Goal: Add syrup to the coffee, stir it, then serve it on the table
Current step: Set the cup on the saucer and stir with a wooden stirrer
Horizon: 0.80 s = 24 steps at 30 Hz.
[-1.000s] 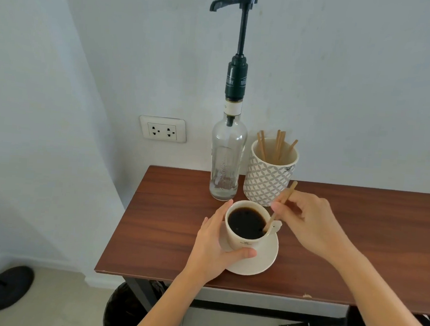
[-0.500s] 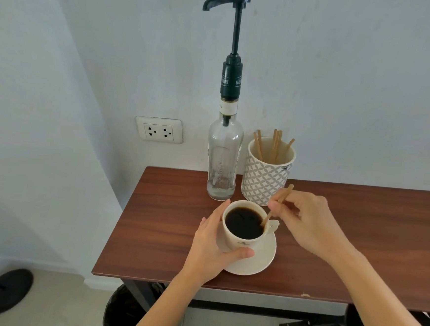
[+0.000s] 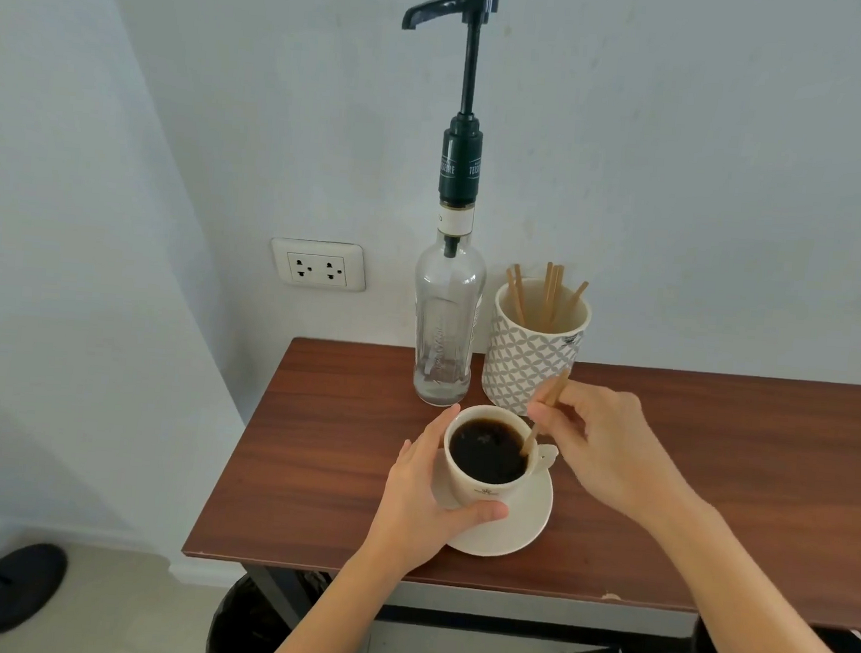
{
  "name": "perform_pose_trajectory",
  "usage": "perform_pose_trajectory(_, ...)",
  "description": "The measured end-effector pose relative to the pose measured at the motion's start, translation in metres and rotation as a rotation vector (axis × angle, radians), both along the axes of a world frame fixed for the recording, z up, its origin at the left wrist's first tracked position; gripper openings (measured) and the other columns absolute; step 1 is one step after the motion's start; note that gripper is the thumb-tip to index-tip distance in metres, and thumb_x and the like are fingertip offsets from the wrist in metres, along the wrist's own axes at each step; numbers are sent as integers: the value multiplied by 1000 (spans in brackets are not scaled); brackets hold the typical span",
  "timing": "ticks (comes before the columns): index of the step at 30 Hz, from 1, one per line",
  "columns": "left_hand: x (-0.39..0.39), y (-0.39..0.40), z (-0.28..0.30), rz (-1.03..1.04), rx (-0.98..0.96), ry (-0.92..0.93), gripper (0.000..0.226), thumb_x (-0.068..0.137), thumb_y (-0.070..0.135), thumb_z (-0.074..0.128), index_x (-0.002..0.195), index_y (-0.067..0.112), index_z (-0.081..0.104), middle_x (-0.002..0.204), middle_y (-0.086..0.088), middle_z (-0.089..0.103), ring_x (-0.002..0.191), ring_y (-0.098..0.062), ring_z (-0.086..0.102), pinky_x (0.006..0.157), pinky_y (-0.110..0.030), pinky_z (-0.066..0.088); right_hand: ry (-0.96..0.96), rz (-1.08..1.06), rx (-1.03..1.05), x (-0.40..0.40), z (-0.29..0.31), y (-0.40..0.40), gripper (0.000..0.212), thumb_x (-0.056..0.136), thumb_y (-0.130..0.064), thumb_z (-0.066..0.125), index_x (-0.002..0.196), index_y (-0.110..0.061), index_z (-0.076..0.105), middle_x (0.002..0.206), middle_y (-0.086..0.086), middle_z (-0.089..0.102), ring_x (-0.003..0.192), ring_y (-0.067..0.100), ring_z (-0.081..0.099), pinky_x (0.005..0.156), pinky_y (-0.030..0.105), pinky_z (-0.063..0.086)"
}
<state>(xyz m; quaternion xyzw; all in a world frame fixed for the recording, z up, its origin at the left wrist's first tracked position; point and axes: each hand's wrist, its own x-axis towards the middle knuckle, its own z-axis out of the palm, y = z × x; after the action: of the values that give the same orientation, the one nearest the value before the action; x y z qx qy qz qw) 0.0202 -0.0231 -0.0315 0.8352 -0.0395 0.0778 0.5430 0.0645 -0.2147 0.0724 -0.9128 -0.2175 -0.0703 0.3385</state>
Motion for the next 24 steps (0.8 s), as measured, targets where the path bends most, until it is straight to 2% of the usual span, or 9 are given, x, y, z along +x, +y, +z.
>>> perform_pose_trajectory(2,0,0,-1,1,-5,-13,93,63,61,88,140,57,38,144,28,54,139,-5,47,119,-59,34,76,44,32,-7,-2,5,17,95,-22,62,83,-16,73,75,-11,70,67,10,64,67,24,49)
perform_pose_trajectory(4,0,-2,0,-13,0,-30,92,63,61,88,140,57,38,143,25,55,137,-6,50,117,-58,36,107,58,112,-14,-4,15,17,93,-20,65,81,-12,74,78,-13,72,72,11,66,69,22,52)
perform_pose_trajectory(9,0,0,0,-4,9,-39,91,64,58,89,138,62,37,141,26,56,137,-7,51,117,-59,35,-13,47,235,-4,-12,36,14,93,-14,67,81,-10,74,78,-6,74,75,10,67,70,22,52)
perform_pose_trajectory(12,-1,-1,1,-2,14,-26,89,63,59,89,134,67,36,142,31,53,138,-2,47,119,-58,34,-59,-49,132,5,-10,18,16,95,-19,64,79,-20,68,68,-14,65,59,3,58,64,25,49)
perform_pose_trajectory(15,-1,0,1,6,12,-16,92,62,60,89,136,66,34,142,34,51,138,1,46,119,-57,34,3,-65,3,0,-3,3,20,96,-24,59,78,-18,66,69,-9,66,59,6,56,63,32,49)
perform_pose_trajectory(18,-1,1,-1,3,4,-27,92,63,60,89,140,57,38,144,27,54,139,-5,48,117,-59,35,104,18,60,-17,1,10,17,96,-22,61,83,-16,71,76,-6,71,65,12,62,64,26,49)
perform_pose_trajectory(20,-1,1,0,-1,4,-38,90,64,58,89,139,59,38,142,25,56,136,-7,52,116,-58,38,124,57,145,-23,-1,23,16,94,-17,64,84,-11,73,77,-8,72,69,12,65,66,21,50)
perform_pose_trajectory(22,-1,0,1,0,8,-39,90,64,58,89,137,64,36,141,25,57,135,-6,52,116,-59,37,87,67,227,-20,-6,34,15,94,-14,65,84,-8,74,76,-15,70,73,5,66,68,14,50)
perform_pose_trajectory(24,-1,0,1,1,20,-37,91,63,59,88,136,65,35,142,27,55,137,-5,50,117,-59,35,-6,37,243,-8,-9,37,14,94,-13,65,85,-10,74,77,-16,70,78,4,66,70,12,48)
